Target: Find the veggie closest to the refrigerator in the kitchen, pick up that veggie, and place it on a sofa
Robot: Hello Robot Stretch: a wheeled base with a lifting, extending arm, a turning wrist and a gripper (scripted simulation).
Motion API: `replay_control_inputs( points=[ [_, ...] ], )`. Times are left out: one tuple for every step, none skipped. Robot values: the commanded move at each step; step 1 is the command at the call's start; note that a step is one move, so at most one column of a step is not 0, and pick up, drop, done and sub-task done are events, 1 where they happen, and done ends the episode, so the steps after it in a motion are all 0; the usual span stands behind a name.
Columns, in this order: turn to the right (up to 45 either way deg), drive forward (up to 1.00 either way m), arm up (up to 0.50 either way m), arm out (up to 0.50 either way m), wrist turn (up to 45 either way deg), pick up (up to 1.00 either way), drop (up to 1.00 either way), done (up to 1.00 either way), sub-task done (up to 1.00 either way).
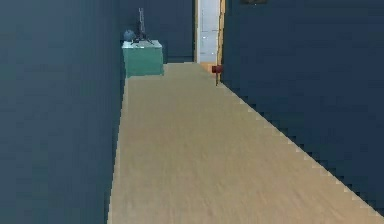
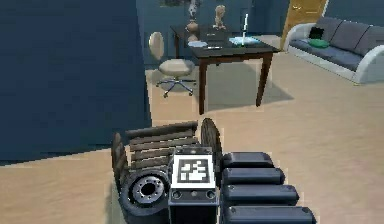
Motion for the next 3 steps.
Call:
replay_control_inputs(
  points=[
    [0.0, 0.15, 0.00, 0.00, 0.0, 0.00, 0.00, 0.00, 0.00],
    [0.0, 1.00, 0.00, 0.00, 0.0, 0.00, 0.00, 0.00, 0.00],
    [0.0, 1.00, 0.00, 0.00, 0.0, 0.00, 0.00, 0.00, 0.00]
  ],
)
